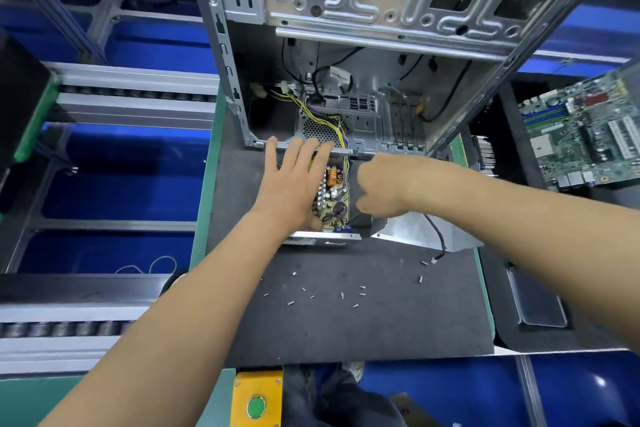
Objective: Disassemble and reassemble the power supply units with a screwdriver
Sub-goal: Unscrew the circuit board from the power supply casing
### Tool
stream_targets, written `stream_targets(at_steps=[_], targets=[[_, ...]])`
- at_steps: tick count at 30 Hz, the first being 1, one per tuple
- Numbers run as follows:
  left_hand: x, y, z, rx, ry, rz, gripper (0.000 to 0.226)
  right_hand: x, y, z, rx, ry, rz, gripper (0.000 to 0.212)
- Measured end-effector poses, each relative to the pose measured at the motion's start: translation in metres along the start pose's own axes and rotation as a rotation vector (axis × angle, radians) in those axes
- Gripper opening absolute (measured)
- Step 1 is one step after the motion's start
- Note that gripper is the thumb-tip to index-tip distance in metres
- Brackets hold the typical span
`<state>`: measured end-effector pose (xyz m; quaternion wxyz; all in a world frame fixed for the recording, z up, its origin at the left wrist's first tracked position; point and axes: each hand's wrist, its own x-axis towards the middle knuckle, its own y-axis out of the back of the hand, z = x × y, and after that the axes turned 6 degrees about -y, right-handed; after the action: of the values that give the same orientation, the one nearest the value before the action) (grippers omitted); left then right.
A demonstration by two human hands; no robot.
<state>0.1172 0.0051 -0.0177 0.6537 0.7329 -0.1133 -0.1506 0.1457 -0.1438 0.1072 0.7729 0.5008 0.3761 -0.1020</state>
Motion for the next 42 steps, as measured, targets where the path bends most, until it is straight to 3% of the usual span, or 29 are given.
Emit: stream_targets(at_steps=[2,5,8,12,14,16,18,20,22,28,31,33,36,38,42], targets=[[0.001,-0.001,0.0,-0.006,0.0,-0.002,0.142,-0.011,-0.004,0.008,-0.174,0.099,0.059,0.017],[0.001,-0.002,0.0,-0.009,0.011,0.001,0.143,-0.02,-0.009,0.01,-0.569,0.353,0.278,0.012],[0.002,-0.005,0.0,-0.017,0.007,0.017,0.144,-0.014,-0.009,0.0,-0.636,0.368,0.305,0.028],[0.002,-0.007,-0.001,-0.001,0.005,0.035,0.145,0.002,-0.001,-0.018,-0.341,0.126,0.144,0.018],[0.001,-0.006,0.0,-0.007,0.005,0.024,0.146,0.009,0.003,-0.014,-0.037,0.011,-0.012,0.013],[0.001,-0.005,-0.001,-0.016,0.001,0.028,0.145,0.014,0.004,-0.001,0.098,-0.096,-0.223,0.019],[0.001,-0.004,0.0,-0.011,0.001,0.028,0.144,0.016,-0.001,0.011,0.422,-0.239,-0.413,0.027],[0.0,-0.003,0.0,-0.016,0.003,0.017,0.143,0.016,-0.003,0.014,0.531,-0.276,-0.49,0.032],[0.001,-0.004,0.0,-0.019,0.006,0.026,0.143,0.015,-0.004,0.013,0.34,-0.199,-0.375,0.032],[0.0,-0.004,-0.001,-0.017,-0.004,0.025,0.143,0.003,-0.003,-0.007,-0.361,0.195,0.177,0.022],[0.001,-0.003,-0.001,-0.026,0.001,0.021,0.143,-0.003,-0.003,0.0,-0.59,0.449,0.301,0.021],[0.0,-0.002,0.0,-0.026,0.004,0.009,0.143,-0.005,-0.004,0.006,-0.549,0.443,0.307,0.023],[0.001,-0.004,0.0,-0.03,0.01,0.024,0.143,-0.001,-0.011,0.005,-0.235,0.224,0.261,0.039],[0.0,-0.002,0.0,-0.034,0.003,0.018,0.142,0.003,-0.01,0.007,-0.04,0.117,0.205,0.034],[0.0,-0.003,0.0,-0.03,0.006,0.018,0.142,0.0,-0.007,0.009,0.052,0.171,0.201,0.017]])
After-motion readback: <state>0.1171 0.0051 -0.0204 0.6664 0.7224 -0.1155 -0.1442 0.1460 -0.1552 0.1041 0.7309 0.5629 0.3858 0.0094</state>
